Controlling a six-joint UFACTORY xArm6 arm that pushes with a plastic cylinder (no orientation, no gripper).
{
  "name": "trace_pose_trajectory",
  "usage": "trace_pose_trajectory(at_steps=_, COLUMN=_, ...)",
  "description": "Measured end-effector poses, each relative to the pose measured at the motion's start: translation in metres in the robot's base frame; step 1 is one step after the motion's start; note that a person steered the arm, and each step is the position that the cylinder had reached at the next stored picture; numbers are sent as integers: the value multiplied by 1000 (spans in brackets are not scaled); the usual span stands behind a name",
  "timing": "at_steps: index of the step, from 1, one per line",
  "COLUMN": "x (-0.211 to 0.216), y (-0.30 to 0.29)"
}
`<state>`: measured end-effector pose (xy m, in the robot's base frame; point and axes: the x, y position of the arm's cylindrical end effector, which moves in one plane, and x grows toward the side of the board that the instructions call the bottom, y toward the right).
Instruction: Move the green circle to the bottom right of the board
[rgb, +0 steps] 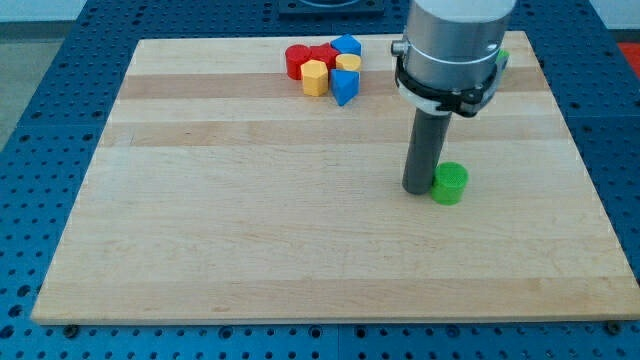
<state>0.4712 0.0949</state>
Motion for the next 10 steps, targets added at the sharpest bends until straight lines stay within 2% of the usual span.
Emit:
trace_pose_trajectory(at_steps=1, x=-22, y=0)
trace_pose_trajectory(at_steps=2, x=-21, y=12)
trace_pose_trajectory(at_steps=5, x=42, y=54)
trace_pose_trajectory(at_steps=10, x=48, y=95)
